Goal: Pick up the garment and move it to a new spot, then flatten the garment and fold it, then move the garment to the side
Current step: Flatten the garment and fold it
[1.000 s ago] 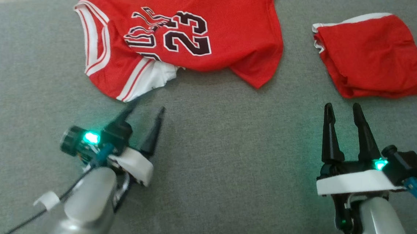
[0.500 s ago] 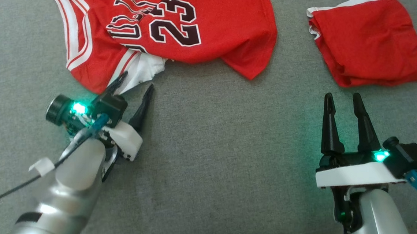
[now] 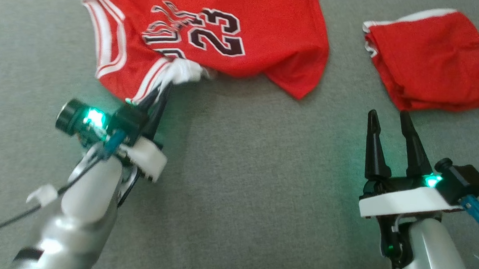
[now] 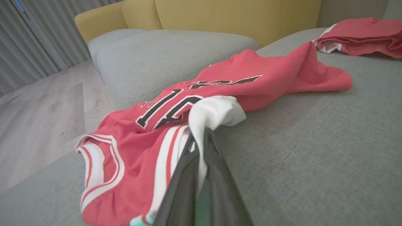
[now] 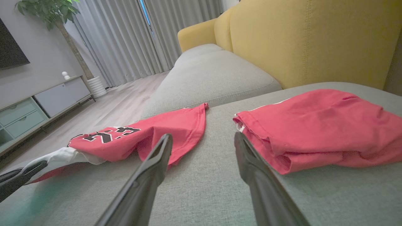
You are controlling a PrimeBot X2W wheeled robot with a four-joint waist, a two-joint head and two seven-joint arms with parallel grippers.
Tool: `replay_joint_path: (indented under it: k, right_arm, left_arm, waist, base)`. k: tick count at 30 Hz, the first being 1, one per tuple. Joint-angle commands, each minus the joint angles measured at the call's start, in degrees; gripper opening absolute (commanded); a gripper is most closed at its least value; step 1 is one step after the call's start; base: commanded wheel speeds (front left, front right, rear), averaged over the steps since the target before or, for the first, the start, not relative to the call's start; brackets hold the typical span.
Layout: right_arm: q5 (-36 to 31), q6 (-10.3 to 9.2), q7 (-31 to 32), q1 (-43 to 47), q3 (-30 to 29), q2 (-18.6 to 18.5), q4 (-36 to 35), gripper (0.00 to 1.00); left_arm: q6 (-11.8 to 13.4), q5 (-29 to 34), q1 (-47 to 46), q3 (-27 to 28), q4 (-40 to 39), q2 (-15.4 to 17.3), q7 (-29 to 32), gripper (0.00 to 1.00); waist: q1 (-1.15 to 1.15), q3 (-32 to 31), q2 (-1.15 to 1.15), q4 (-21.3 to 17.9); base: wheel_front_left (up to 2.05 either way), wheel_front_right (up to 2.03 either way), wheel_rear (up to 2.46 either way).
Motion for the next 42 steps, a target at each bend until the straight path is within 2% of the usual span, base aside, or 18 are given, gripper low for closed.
replay_joint_path:
  k: [1,8,15,21,24,25,26,27,32,35,38,42]
  right_arm:
    - [-0.1,0.21,-0.6,-1.2,1.2,-0.1,-1.4,1.0]
    - [0.0,0.21,-0.6,-0.1,1.3,-0.1,1.0,1.0]
    - [0.7,0.21,-0.6,0.4,2.6,0.0,3.1,1.0]
    - [1.0,0.21,-0.6,0.6,3.1,0.0,4.4,1.0]
    - [0.9,0.21,-0.6,0.4,3.4,0.0,4.8,1.0]
    - [0.9,0.21,-0.6,0.4,3.4,0.0,4.9,1.0]
    - [0.8,0.21,-0.6,0.3,3.4,0.0,5.0,1.0]
    - [0.7,0.21,-0.6,0.2,3.4,0.0,5.0,1.0]
    - [0.4,0.21,-0.6,0.1,2.9,0.0,5.4,1.0]
    - [0.2,0.21,-0.6,0.3,2.5,0.0,5.3,1.0]
    - [0.4,0.21,-0.6,0.7,2.2,0.0,4.9,1.0]
    - [0.8,0.21,-0.6,1.4,2.0,0.0,4.4,1.0]
  left_arm:
    - [-0.2,-0.5,1.0,1.6,-2.3,2.5,-0.4,0.0]
    - [-1.1,-0.5,7.9,0.7,-10.0,7.8,-0.4,0.0]
    - [-1.3,-1.6,12.5,2.3,-12.2,13.6,-0.5,0.0]
    - [0.9,-4.0,13.8,6.2,-12.2,16.9,-0.5,0.0]
    - [1.9,-5.5,13.6,8.0,-11.6,17.5,-0.4,0.0]
    - [2.0,-5.8,13.4,8.2,-11.4,17.4,-0.3,0.03]
    - [2.2,-5.9,13.2,8.2,-11.3,17.2,-0.3,0.48]
    - [2.4,-5.9,13.1,8.1,-11.2,16.9,-0.3,1.0]
    - [5.1,-7.1,13.1,9.0,-12.1,14.3,-0.4,1.0]
    - [6.5,-9.2,13.9,11.1,-16.2,11.7,-0.4,1.0]
    - [6.7,-12.5,16.1,14.4,-22.5,8.3,-0.4,1.0]
    - [5.7,-15.2,20.4,17.9,-30.2,3.3,-0.4,1.0]
  waist:
    - [0.0,-1.5,0.0,1.3]
    - [0.0,-5.8,0.0,5.1]
    - [0.0,-8.4,0.0,7.7]
    - [0.0,-9.2,0.0,9.0]
    - [0.0,-9.0,0.0,9.4]
    - [0.0,-8.9,0.0,9.5]
    - [0.0,-8.8,0.0,9.6]
    - [0.0,-8.7,0.0,9.7]
    - [0.0,-8.8,0.0,10.0]
    - [0.0,-9.3,0.0,10.3]
    - [0.0,-9.8,0.0,10.6]
    - [0.0,-10.0,0.0,11.1]
  base:
    - [0.0,0.0,0.0]
    - [0.0,0.0,0.0]
    - [0.0,0.0,0.0]
    - [0.0,0.0,0.0]
    - [0.0,0.0,0.0]
    - [0.0,0.0,0.0]
    - [0.0,0.0,0.0]
    - [0.0,0.0,0.0]
    - [0.0,0.0,0.0]
    - [0.0,0.0,0.0]
    - [0.0,0.0,0.0]
    - [0.0,0.0,0.0]
